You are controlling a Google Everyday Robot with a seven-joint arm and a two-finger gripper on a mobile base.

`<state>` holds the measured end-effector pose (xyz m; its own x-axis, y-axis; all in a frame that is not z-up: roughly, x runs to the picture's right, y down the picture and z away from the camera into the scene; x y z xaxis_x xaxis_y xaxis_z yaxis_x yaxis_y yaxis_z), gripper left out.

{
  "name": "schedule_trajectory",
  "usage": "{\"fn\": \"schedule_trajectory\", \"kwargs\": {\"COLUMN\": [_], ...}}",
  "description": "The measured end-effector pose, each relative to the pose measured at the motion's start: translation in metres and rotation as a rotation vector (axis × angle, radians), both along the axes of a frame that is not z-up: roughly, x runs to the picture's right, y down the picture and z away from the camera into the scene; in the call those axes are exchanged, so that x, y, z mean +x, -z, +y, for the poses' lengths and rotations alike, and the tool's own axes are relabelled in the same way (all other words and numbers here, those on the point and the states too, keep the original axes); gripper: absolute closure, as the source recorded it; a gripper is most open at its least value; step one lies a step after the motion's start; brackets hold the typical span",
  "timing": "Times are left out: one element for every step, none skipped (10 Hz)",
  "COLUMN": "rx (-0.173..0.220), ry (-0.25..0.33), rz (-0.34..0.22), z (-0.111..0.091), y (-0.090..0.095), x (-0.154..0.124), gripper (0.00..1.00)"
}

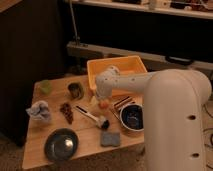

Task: Place apple in metal cup

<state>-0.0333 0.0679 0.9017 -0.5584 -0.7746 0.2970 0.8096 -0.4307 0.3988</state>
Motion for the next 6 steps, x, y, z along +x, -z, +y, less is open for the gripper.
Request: {"fn": "schedule_trajectory", "kwargs": {"rx": [-0.004,-0.008,-0.019,-0.032,-0.046,-0.053], "ry": [0.003,0.007,0.01,0.013,0.017,0.016], "rz": [-0.006,-0.011,-0.007,-0.001,0.006,0.012], "z": [0.003,0.005,0.008,0.012,0.015,0.014], "y": [-0.01,-0.02,-0.03,-0.038,-0.044,-0.045], "x": [-0.003,-0.008,-0.009,-0.01,-0.011,-0.011], "gripper": [0.2,0.2,0.2,0.2,0.25,0.34]}}
